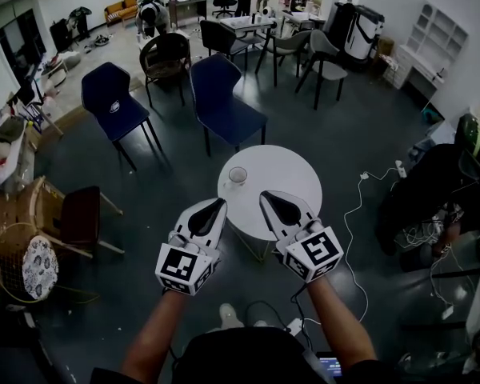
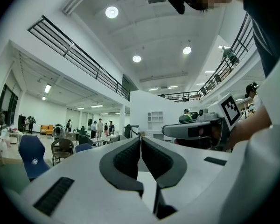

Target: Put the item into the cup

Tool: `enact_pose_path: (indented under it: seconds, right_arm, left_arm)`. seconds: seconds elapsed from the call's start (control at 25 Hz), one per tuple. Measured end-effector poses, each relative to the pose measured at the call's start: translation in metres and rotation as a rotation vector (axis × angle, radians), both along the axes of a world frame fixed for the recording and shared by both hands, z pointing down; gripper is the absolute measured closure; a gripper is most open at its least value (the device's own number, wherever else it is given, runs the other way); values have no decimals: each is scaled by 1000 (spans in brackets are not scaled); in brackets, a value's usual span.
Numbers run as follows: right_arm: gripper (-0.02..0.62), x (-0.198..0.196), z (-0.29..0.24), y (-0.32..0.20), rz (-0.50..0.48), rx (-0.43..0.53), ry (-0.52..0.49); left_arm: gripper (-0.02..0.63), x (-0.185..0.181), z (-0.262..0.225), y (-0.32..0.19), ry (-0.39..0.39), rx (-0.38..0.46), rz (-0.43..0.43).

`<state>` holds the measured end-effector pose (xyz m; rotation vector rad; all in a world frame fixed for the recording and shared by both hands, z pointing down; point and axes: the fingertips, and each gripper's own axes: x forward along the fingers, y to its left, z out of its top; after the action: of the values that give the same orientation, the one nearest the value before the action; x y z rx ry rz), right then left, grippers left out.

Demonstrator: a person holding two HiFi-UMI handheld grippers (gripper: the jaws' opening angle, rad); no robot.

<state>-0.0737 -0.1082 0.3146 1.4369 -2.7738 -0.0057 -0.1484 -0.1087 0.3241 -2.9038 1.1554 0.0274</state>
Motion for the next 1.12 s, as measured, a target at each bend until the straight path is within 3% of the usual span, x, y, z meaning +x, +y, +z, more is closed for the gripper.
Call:
enact_pose_path:
  seconds: [1.12]
  right_arm:
    - [589,76,-46,184,-51,50,-1]
  left_arm:
    - [581,78,-38,185,-35,33,-32]
